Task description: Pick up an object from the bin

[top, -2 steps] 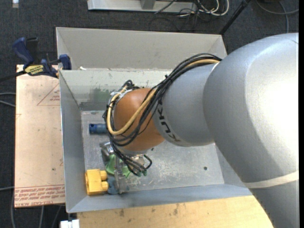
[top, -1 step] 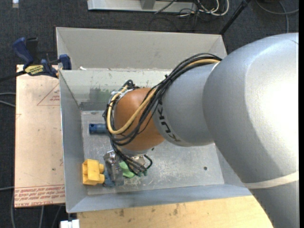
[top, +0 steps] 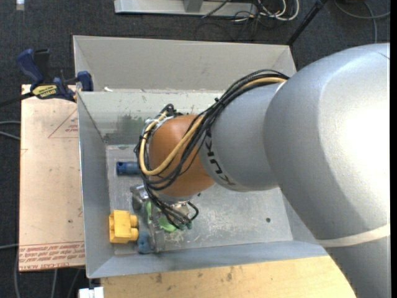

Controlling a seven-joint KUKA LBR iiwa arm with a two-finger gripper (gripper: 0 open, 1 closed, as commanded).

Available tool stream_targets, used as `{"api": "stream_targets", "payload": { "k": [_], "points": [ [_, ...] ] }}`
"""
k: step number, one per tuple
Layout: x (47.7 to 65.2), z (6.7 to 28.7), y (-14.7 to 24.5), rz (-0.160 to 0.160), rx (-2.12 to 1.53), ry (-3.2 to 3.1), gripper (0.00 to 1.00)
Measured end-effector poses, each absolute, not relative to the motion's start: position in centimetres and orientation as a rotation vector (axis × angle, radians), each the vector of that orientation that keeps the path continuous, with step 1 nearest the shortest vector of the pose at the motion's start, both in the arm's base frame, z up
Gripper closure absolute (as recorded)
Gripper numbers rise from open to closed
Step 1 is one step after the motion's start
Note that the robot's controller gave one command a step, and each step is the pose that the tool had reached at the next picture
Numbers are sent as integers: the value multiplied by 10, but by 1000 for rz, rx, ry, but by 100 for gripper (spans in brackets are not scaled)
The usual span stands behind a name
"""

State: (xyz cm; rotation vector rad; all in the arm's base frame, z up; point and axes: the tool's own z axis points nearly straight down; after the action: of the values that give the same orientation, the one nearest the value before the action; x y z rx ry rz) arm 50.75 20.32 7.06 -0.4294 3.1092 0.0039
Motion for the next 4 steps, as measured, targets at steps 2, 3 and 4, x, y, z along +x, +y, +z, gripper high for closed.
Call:
{"api": "stream_targets", "payload": {
  "k": [2, 3, 4],
  "points": [
    [485, 73, 91, -1, -1101, 2921, 0],
    [481, 71, 91, 2, -1104, 2937, 100],
    [486, 181, 97, -1, -1097, 2933, 100]
  ]
}}
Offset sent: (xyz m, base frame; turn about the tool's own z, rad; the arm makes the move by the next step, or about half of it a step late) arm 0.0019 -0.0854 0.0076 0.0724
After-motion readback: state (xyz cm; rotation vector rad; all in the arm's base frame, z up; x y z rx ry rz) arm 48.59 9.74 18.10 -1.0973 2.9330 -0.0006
